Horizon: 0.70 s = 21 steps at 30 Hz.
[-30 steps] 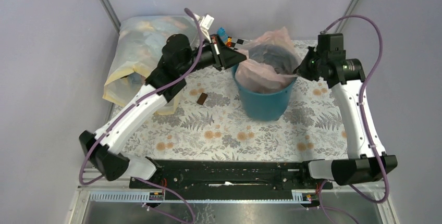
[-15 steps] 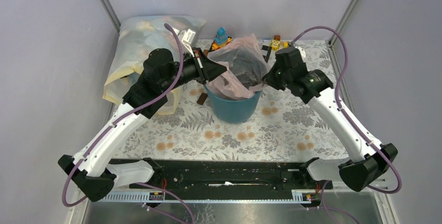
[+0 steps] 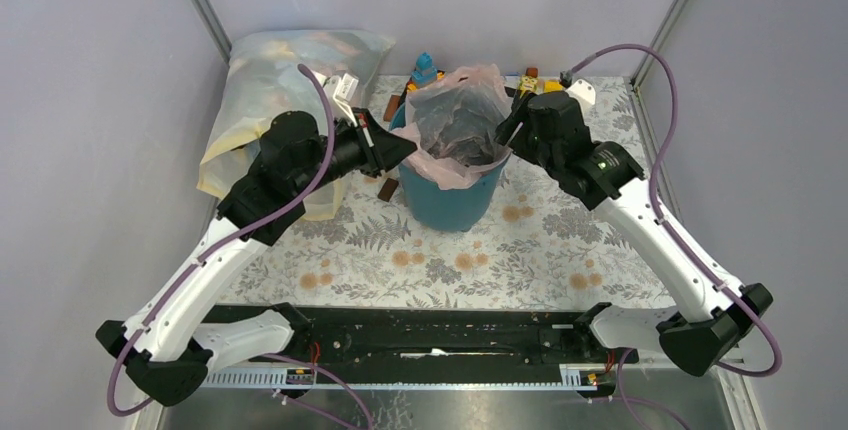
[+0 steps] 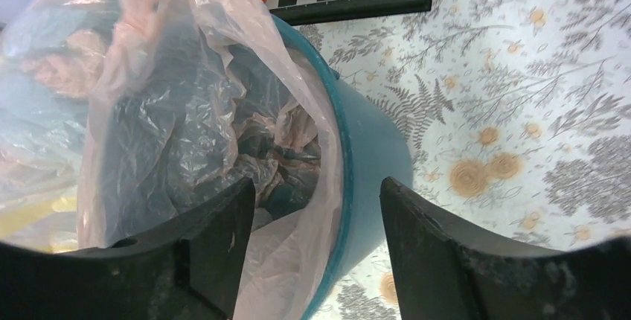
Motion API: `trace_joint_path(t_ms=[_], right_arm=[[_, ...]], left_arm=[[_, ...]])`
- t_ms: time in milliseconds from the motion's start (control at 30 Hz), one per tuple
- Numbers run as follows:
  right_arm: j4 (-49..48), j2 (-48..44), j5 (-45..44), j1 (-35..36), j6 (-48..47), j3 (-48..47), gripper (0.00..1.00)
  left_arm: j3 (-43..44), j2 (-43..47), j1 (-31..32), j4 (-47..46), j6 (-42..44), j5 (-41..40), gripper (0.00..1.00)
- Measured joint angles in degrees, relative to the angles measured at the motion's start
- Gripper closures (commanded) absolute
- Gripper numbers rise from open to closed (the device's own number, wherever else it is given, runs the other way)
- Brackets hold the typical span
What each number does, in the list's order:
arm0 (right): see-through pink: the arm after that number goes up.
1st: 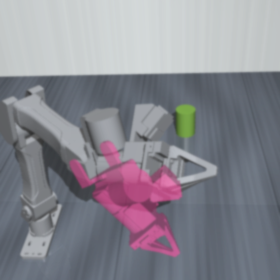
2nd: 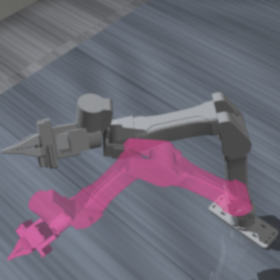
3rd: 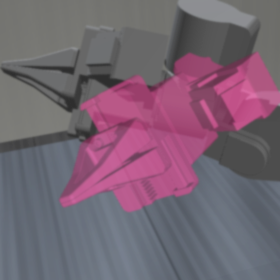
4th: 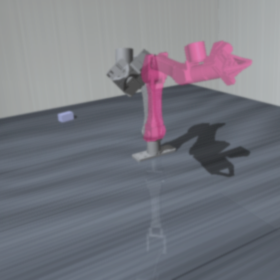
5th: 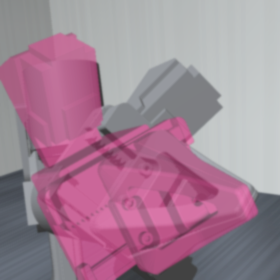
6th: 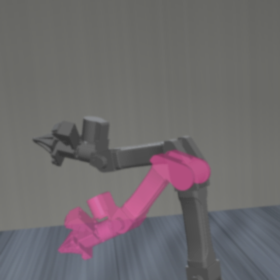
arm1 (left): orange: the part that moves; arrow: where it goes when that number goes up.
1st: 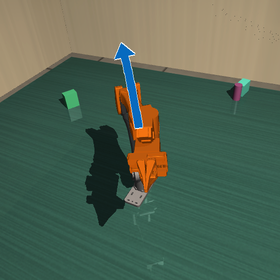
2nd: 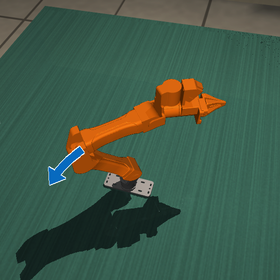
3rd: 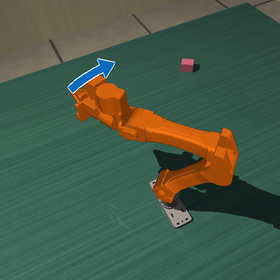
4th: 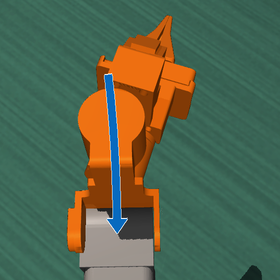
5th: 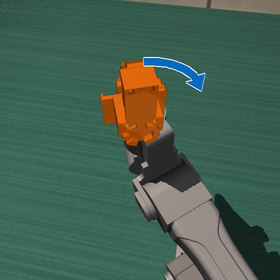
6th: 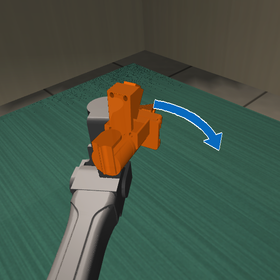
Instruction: Put the trash bags into the trash bin
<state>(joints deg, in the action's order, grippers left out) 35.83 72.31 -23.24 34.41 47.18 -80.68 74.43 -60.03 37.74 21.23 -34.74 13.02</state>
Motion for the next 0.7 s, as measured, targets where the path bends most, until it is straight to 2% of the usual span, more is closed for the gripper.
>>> trace_joint_path(t_ms=[233, 367, 500, 700], right_arm=[[1.5, -1.1, 0.7, 0.0, -14.1, -3.0, 0.20], [4.7, 3.0, 2.2, -0.3, -23.1, -11.1, 0.23], [7.4, 9.8, 7.0, -3.3, -28.9, -20.7, 0.34], [10.2, 18.5, 9.8, -6.9, -33.6, -26.9, 0.36]], left_arm=[[-3.7, 4.5, 0.0, 0.7, -0.9, 1.3, 1.00], [-6.9, 8.0, 0.0, 1.1, -1.6, 2.4, 1.00], [-10.2, 11.0, 0.0, 1.8, -2.0, 3.1, 1.00], [-12.8, 14.0, 0.0, 3.9, -2.7, 3.8, 1.00]])
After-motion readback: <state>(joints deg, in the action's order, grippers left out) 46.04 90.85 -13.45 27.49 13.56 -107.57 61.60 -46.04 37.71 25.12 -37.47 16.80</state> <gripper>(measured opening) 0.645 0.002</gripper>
